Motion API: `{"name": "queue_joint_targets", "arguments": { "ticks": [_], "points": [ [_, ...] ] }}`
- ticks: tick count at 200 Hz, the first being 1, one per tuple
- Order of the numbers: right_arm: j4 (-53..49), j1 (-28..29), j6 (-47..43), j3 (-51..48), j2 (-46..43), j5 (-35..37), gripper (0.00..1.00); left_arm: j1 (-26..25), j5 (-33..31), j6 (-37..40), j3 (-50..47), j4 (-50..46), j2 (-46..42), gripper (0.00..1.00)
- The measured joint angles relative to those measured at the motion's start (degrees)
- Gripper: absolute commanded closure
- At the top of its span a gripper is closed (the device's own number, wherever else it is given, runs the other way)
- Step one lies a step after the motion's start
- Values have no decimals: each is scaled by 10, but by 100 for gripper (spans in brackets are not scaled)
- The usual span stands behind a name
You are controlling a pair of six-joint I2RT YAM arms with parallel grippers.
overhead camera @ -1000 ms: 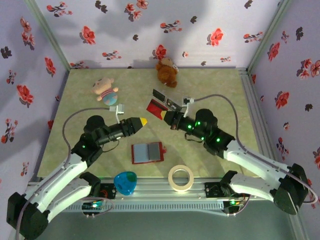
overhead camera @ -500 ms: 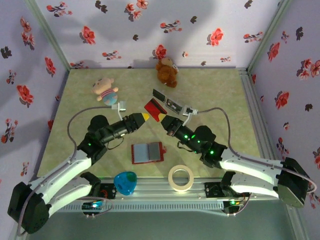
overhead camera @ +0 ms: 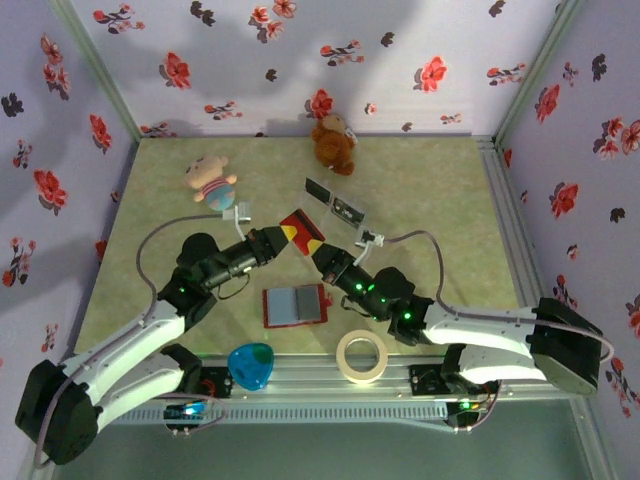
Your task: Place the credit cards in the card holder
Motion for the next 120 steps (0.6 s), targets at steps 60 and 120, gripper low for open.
{"name": "queue_joint_targets", "arguments": {
  "ticks": [60,120],
  "points": [
    [-61,22,-4,-12,-22,17,24,-1,-7,19,0,-46,-32,100],
    [-368,-15,-85,0,-132,34,21,10,1,132,41,-395,-50,100]
  ]
}}
